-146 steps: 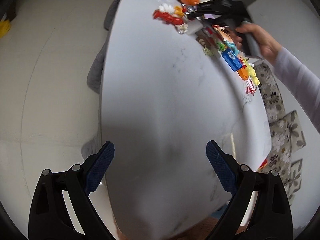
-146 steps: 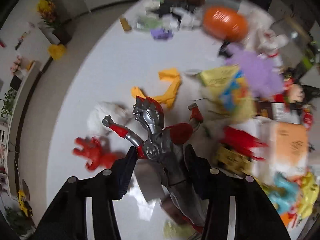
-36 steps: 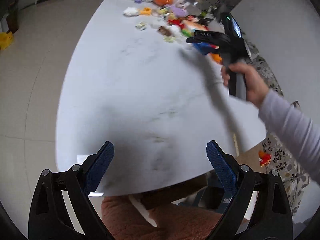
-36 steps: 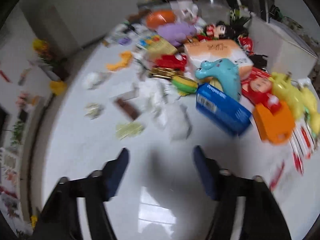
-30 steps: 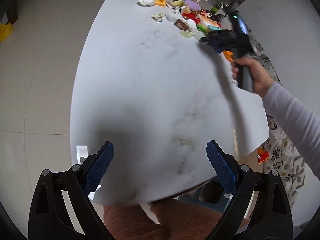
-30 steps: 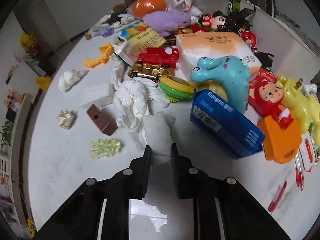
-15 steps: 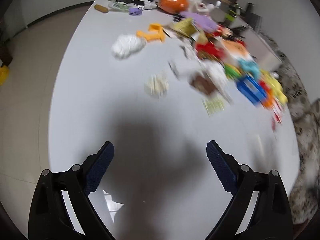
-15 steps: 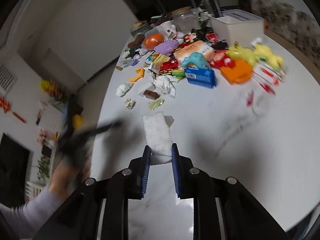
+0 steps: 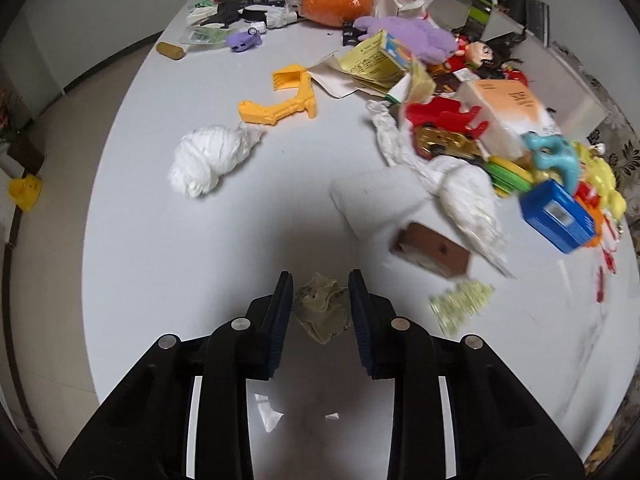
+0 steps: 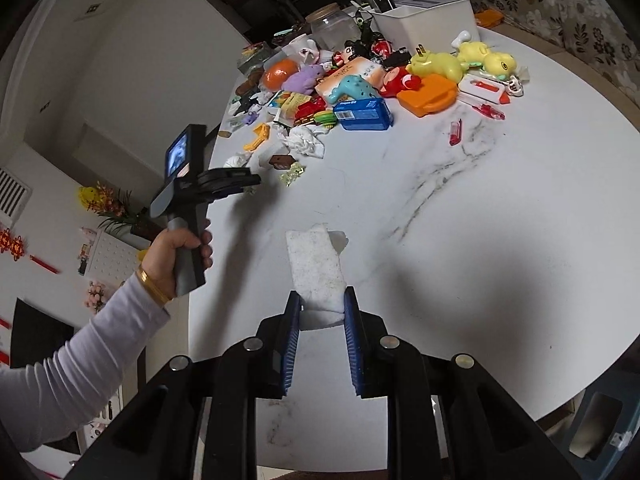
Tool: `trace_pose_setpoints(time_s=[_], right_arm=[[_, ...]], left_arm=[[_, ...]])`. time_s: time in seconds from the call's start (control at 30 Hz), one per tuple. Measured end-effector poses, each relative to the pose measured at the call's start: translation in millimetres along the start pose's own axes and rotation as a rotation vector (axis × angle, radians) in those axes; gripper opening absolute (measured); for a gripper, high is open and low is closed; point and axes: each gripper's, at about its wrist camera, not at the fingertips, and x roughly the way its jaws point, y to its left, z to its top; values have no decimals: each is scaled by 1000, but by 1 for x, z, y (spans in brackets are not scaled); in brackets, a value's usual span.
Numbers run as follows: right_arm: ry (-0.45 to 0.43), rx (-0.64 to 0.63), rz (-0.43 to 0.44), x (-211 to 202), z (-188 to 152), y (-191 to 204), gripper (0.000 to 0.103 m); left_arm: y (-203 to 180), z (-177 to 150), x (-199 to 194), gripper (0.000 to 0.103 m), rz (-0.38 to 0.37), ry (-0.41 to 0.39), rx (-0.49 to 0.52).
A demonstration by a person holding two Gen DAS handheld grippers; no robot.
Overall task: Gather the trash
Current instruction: 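Carry tissue and paper to the cardboard box and open both grippers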
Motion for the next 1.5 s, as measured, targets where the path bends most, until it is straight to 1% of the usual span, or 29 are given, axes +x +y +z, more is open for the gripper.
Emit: trace_pose_setpoints(time_s=[0.1, 0.23, 0.33, 0.4, 0.43, 0.5, 0.53, 0.6, 0.63, 0.73, 0.83, 0.93, 1.0, 1.07, 1.1, 1.13, 1.17, 1.27, 1.3, 1.33, 1.37, 1.4, 1.43, 1.47, 1.5], right_arm=[[0, -34, 23, -6, 3, -2, 21], [31, -87, 78, -10, 2, -7, 22], [73, -139, 115, -13, -4, -12, 21], [106, -192, 142, -17, -11, -15, 22], [120, -216, 153, -19, -16, -17, 22], [154, -264, 176, -25, -27, -23, 21], [168, -282, 182, -28, -33, -27, 21], [203, -322, 198, -33, -48, -36, 21], [217, -338, 200, -36, -54, -41, 21], [277, -380, 210, -44, -80, -60, 21], [335, -432, 200, -51, -109, -80, 21], [397, -444, 177, -49, -137, -106, 21], [441, -427, 157, -39, -155, -125, 21], [472, -417, 124, -24, -173, -144, 22], [496, -400, 94, -10, -184, -159, 22], [507, -388, 72, 0, -192, -170, 22], [515, -387, 28, 15, -202, -185, 22], [532, -412, -70, 49, -220, -214, 22], [555, -411, -110, 68, -226, -227, 22], [571, -399, -127, 79, -230, -237, 22], [577, -397, -156, 90, -234, -246, 28], [581, -410, -208, 103, -238, -255, 56], [593, -409, -249, 116, -242, -265, 74], [598, -406, -272, 123, -245, -272, 84], [603, -406, -311, 131, -246, -281, 76]], left_arm=[[-6, -24, -33, 29, -66, -25, 8], [-25, -75, -87, 29, -142, -46, 74], [-45, -136, -132, 29, -165, -48, 115], [-60, -176, -153, 29, -166, -41, 120], [-71, -202, -162, 29, -170, -28, 119], [-85, -233, -168, 29, -163, 1, 99], [-96, -256, -171, 29, -178, 29, 71], [-109, -281, -170, 29, -176, 51, 37], [-120, -300, -170, 29, -181, 66, 14], [-139, -334, -166, 29, -175, 87, -33], [-162, -372, -157, 29, -197, 107, -66], [-183, -403, -127, 29, -196, 163, -73], [-195, -424, -94, 29, -218, 222, -86], [-205, -445, -54, 29, -217, 286, -95], [-208, -453, -36, 29, -224, 311, -104], [-213, -464, -9, 29, -224, 346, -116], [-216, -470, 10, 29, -211, 377, -115], [-226, -496, 72, 29, -205, 467, -138], [-229, -503, 91, 29, -195, 498, -143], [-230, -507, 106, 34, -189, 526, -149], [-232, -514, 128, 47, -182, 575, -160], [-232, -519, 142, 57, -174, 605, -168], [-233, -522, 154, 72, -158, 629, -175], [-234, -525, 165, 72, -152, 649, -180], [-235, -528, 172, 73, -157, 672, -186]])
